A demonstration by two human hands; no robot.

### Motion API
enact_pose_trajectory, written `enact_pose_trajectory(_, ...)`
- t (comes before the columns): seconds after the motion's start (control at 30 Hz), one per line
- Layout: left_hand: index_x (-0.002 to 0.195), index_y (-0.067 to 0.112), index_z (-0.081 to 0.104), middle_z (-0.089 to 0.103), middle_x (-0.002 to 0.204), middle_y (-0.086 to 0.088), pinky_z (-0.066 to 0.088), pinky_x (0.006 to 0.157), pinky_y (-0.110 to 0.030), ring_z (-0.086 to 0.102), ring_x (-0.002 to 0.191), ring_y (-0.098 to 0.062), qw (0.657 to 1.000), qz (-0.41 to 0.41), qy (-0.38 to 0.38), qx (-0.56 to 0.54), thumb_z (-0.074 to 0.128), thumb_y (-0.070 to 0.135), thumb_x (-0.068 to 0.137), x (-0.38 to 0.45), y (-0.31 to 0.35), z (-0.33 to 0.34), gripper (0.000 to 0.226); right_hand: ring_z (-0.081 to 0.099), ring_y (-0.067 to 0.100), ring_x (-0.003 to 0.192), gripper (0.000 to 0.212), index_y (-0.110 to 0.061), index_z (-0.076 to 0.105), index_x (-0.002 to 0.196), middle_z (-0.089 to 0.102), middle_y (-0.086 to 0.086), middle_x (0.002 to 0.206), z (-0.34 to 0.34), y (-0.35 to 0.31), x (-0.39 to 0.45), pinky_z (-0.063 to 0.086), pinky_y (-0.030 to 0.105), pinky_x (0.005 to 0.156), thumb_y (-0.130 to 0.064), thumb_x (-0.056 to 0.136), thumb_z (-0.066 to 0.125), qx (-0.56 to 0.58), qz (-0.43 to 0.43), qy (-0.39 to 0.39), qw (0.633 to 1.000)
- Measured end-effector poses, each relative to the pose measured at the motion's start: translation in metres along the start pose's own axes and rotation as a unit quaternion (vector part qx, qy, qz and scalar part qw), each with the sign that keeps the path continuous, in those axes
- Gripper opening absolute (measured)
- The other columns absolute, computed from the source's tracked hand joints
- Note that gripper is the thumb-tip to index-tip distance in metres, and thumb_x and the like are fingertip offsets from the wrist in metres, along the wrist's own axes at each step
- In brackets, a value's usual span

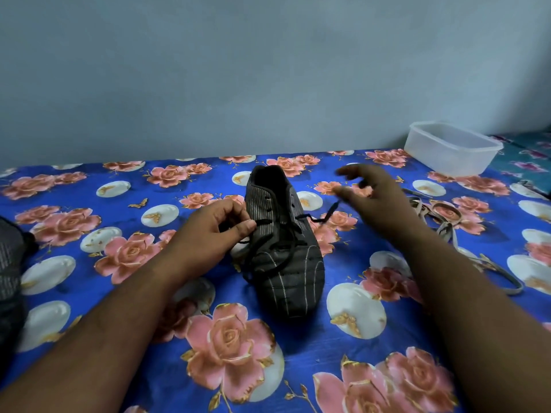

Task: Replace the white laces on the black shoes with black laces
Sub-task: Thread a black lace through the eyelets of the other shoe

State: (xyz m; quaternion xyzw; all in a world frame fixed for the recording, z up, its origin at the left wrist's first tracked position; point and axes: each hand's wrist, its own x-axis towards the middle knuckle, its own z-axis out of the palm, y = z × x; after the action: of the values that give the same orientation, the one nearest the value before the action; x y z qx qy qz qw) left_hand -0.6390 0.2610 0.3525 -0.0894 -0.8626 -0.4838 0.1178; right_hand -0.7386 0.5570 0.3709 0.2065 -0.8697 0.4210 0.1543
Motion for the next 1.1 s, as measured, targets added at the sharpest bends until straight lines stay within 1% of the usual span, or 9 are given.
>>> enact_pose_trajectory(0.1, 0.086, 0.021, 0.067, 0.065, 0.075, 0.018, 0.040, 0.061, -0.011, 0.052, 0.063, 0.001, 0.999, 0.017, 0.018, 0.046, 0.071, 0.018, 0.094, 0.000, 0.002, -0.001, 0.009, 0.055, -0.004, 0.099, 0.016, -0.034, 0.073, 0.101, 0.069, -0.014, 0.101, 0.013, -0.025, -0.013, 0.035, 0.006, 0.081, -0.039, 0.086, 0.075, -0.020, -0.134, -0.128, 0.983)
enact_pose_trajectory(0.2, 0.085, 0.024, 0.067, 0.067, 0.078, 0.015, 0.041, 0.066, -0.011, 0.056, 0.070, 0.001, 0.999, 0.014, 0.015, 0.047, 0.070, 0.020, 0.094, 0.000, -0.001, -0.003, 0.010, 0.055, -0.001, 0.089, 0.004, -0.029, 0.072, 0.091, 0.067, -0.021, 0.088, 0.019, -0.026, -0.014, 0.035, 0.011, 0.080, -0.028, 0.090, 0.075, -0.023, -0.168, -0.135, 0.976)
enact_pose_trajectory(0.37, 0.085, 0.024, 0.065, 0.067, 0.080, 0.012, 0.050, 0.074, -0.032, 0.062, 0.077, -0.010, 0.994, 0.030, 0.003, 0.106, 0.068, 0.024, 0.096, 0.000, -0.002, -0.009, 0.011, 0.055, 0.007, 0.080, 0.011, -0.026, 0.068, 0.089, 0.067, -0.009, 0.085, 0.007, -0.004, -0.001, 0.036, 0.008, 0.071, -0.016, 0.094, 0.070, -0.052, -0.088, -0.043, 0.994)
enact_pose_trajectory(0.47, 0.086, 0.027, 0.064, 0.066, 0.084, 0.018, 0.051, 0.081, -0.042, 0.062, 0.083, -0.010, 0.987, 0.018, 0.023, 0.157, 0.068, 0.032, 0.095, 0.000, -0.004, -0.018, 0.011, 0.057, 0.017, 0.086, 0.003, -0.019, 0.070, 0.095, 0.068, -0.002, 0.092, -0.001, 0.020, 0.009, 0.046, 0.031, 0.080, -0.018, 0.096, 0.068, -0.101, 0.005, 0.039, 0.994)
enact_pose_trajectory(0.53, 0.086, 0.031, 0.063, 0.065, 0.085, 0.022, 0.050, 0.083, -0.045, 0.061, 0.082, -0.006, 0.983, 0.009, 0.025, 0.182, 0.068, 0.037, 0.095, 0.000, -0.005, -0.022, 0.012, 0.061, 0.028, 0.095, 0.005, -0.028, 0.066, 0.094, 0.068, -0.002, 0.093, -0.005, 0.033, 0.012, 0.051, 0.043, 0.087, -0.023, 0.095, 0.067, -0.123, 0.065, 0.085, 0.987)
enact_pose_trajectory(0.7, 0.089, 0.038, 0.062, 0.065, 0.084, 0.020, 0.048, 0.091, -0.049, 0.060, 0.084, -0.007, 0.977, -0.008, 0.020, 0.213, 0.066, 0.045, 0.094, 0.000, -0.006, -0.027, 0.010, 0.052, 0.037, 0.120, 0.016, -0.029, 0.070, 0.108, 0.066, 0.005, 0.119, -0.007, 0.038, 0.011, 0.046, 0.052, 0.097, -0.036, 0.098, 0.060, -0.219, 0.168, 0.085, 0.957)
enact_pose_trajectory(0.8, 0.094, 0.034, 0.065, 0.065, 0.092, 0.019, 0.050, 0.086, -0.038, 0.060, 0.088, -0.004, 0.990, 0.007, 0.030, 0.139, 0.062, 0.049, 0.095, -0.002, 0.000, -0.020, 0.015, 0.043, 0.033, 0.129, 0.024, -0.032, 0.068, 0.120, 0.059, 0.004, 0.130, -0.003, 0.022, 0.006, 0.038, 0.051, 0.106, -0.035, 0.096, 0.063, -0.195, 0.071, 0.049, 0.977)
enact_pose_trajectory(0.93, 0.099, 0.032, 0.069, 0.067, 0.095, 0.015, 0.046, 0.083, -0.024, 0.059, 0.093, -0.003, 0.991, 0.077, 0.025, 0.108, 0.057, 0.055, 0.092, -0.002, 0.008, -0.006, 0.028, 0.051, 0.013, 0.116, 0.037, -0.032, 0.070, 0.116, 0.065, -0.010, 0.116, 0.008, -0.009, -0.007, 0.037, 0.029, 0.100, -0.055, 0.088, 0.065, -0.054, -0.131, -0.097, 0.985)
enact_pose_trajectory(1.1, 0.085, 0.034, 0.064, 0.059, 0.086, 0.016, 0.040, 0.079, -0.021, 0.054, 0.091, -0.007, 0.984, 0.089, 0.037, 0.149, 0.061, 0.046, 0.087, -0.001, 0.006, 0.003, 0.012, 0.058, 0.018, 0.102, 0.013, -0.045, 0.066, 0.096, 0.068, -0.015, 0.100, 0.023, -0.011, -0.008, 0.041, 0.032, 0.091, -0.056, 0.089, 0.062, -0.049, -0.191, -0.132, 0.971)
